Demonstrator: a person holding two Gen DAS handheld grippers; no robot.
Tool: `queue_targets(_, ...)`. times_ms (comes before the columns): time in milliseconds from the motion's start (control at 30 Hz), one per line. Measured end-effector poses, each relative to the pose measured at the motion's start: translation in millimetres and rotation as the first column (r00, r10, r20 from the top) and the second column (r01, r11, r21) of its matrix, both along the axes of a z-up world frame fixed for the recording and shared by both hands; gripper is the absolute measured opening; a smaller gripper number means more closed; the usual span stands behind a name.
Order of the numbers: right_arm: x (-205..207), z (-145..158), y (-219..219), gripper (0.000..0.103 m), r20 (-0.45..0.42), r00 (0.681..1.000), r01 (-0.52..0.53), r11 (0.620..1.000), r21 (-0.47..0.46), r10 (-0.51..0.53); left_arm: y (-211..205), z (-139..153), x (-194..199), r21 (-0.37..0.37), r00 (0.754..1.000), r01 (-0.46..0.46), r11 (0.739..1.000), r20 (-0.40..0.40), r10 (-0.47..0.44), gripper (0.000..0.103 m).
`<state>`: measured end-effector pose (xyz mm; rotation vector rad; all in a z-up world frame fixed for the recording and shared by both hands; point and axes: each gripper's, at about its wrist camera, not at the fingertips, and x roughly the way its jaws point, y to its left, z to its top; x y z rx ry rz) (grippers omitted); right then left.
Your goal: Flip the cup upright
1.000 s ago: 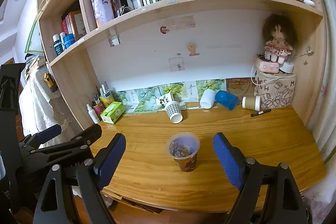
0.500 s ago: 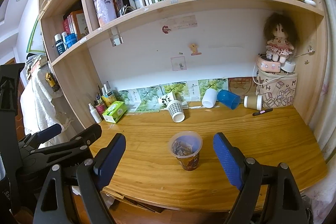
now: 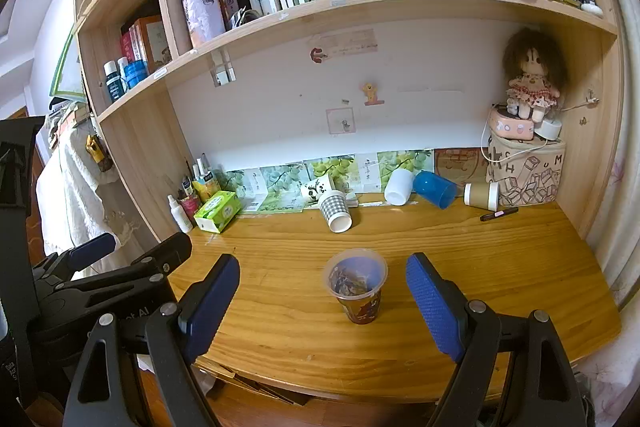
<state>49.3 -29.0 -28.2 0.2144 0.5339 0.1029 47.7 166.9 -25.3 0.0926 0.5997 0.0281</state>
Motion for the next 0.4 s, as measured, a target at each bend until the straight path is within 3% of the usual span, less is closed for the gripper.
queue_targets(400, -2.1, 0.4, 0.9, 0.086, -0.004, 1.000, -0.001, 1.000, -0.005, 0.001, 5.4, -2.7, 3.7, -0.012, 1.000, 0.009, 1.000, -0.008, -0.009, 0.102)
